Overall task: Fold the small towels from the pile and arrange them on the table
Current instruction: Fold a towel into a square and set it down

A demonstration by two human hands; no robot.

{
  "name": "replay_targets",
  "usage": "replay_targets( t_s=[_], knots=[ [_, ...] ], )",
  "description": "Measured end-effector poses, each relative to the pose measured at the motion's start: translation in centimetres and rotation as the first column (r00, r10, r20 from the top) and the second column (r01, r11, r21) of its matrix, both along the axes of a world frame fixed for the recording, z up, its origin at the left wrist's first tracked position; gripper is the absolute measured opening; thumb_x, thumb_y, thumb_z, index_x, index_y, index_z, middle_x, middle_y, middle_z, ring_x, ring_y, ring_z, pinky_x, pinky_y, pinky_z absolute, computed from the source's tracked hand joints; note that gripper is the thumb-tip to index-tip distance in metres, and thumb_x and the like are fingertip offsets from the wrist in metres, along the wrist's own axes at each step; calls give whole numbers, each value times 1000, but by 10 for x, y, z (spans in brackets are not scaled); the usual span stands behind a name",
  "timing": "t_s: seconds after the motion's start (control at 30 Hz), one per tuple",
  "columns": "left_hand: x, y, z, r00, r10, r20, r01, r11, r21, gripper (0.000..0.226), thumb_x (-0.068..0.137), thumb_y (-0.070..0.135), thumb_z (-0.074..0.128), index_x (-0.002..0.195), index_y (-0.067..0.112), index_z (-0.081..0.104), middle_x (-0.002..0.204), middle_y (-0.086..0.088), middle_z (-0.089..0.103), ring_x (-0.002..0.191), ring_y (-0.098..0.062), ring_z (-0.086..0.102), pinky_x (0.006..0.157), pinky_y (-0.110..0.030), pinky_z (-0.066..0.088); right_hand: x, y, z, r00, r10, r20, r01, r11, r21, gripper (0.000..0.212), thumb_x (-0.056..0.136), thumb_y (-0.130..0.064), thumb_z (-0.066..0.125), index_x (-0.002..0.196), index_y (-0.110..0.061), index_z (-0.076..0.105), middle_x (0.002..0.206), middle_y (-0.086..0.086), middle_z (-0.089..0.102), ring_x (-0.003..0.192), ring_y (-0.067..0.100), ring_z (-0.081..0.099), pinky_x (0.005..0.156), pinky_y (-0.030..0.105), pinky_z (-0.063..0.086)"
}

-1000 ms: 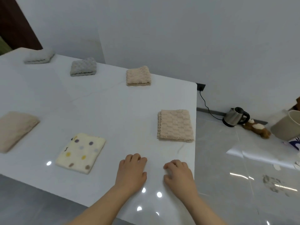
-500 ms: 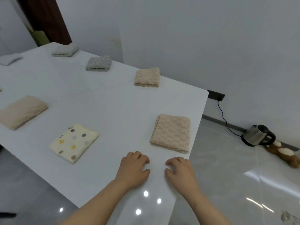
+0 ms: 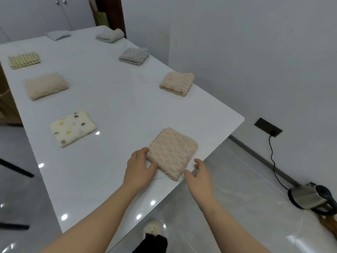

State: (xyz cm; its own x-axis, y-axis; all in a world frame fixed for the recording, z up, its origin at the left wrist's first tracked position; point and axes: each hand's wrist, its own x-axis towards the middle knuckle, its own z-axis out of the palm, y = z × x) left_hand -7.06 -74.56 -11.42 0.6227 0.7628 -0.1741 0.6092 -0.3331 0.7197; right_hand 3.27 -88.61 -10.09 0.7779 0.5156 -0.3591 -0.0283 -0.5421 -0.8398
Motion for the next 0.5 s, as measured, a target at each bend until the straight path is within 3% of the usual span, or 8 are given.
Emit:
replay_targets(
  t_s=[0.13, 0.2, 0.33, 0.43, 0.5],
  knots=[
    [19, 18, 2, 996, 88, -20, -89, 994, -63, 62, 88, 31, 56, 142, 19, 29, 147, -6, 29, 134, -25, 31, 110, -38, 29, 21, 19, 0, 997, 0, -78, 2, 1000, 24, 59, 89, -14, 54, 142, -13, 28, 137, 4, 40, 111, 18, 48, 89, 24, 38],
    [28, 34, 2, 997, 63, -37, -67, 988, -141, 62, 88, 32, 57, 142, 20, 29, 144, -6, 35, 130, -24, 37, 109, -40, 33, 30, 35, 2, 995, 33, -95, -30, 999, 31, 58, 87, -9, 54, 140, -12, 31, 127, 0, 45, 113, 20, 50, 88, 25, 42],
    [45, 40, 4, 996, -8, -88, -9, 982, -187, 55, 85, 33, 59, 134, 23, 38, 119, 1, 54, 106, -17, 52, 93, -35, 45, 53, 51, 4, 992, 128, -6, -128, 992, 16, 58, 83, 0, 52, 137, -12, 36, 114, -5, 50, 101, 16, 53, 79, 21, 45],
    [46, 44, 2, 991, 41, -125, -59, 987, -151, 54, 86, 33, 58, 134, 22, 37, 111, 1, 55, 93, -13, 51, 78, -26, 42, 66, 63, 5, 971, 240, 22, -240, 971, 0, 57, 85, 4, 48, 138, -14, 36, 116, -3, 48, 99, 10, 46, 84, 21, 40],
    [47, 44, 0, 984, 113, -139, -130, 985, -117, 51, 87, 33, 56, 133, 21, 38, 95, 5, 55, 83, -11, 51, 67, -23, 40, 74, 71, 5, 952, 302, 43, -302, 953, -5, 57, 85, 4, 47, 138, -16, 36, 121, -3, 49, 102, 11, 47, 89, 24, 41]
  ],
)
